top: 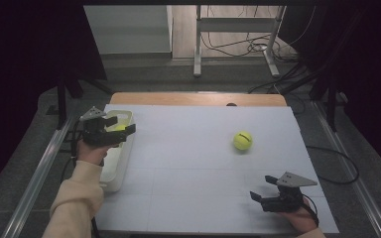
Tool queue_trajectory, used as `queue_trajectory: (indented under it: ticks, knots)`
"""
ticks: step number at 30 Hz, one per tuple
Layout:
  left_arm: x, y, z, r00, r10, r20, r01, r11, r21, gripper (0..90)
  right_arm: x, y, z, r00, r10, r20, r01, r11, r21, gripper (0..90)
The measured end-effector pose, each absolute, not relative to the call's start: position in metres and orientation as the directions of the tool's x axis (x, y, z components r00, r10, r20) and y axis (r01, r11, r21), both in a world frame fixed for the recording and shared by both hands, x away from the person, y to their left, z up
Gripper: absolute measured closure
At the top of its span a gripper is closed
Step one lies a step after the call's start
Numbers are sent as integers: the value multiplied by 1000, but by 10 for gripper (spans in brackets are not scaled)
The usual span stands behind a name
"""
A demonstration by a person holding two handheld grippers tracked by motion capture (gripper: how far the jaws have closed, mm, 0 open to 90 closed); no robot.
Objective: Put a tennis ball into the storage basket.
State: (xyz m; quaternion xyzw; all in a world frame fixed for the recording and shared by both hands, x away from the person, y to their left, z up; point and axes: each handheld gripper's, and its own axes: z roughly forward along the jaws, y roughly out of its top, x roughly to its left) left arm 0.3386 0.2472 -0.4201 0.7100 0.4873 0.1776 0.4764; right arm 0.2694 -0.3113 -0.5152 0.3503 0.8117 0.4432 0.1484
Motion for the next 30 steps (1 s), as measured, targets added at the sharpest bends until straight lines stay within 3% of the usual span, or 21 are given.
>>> queue_trajectory:
  ticks: [30]
  knots:
    - [329,194,-427,603,771,-204,486,-153,860,163,268,-312,-516,-710,702,64,435,365,823,139]
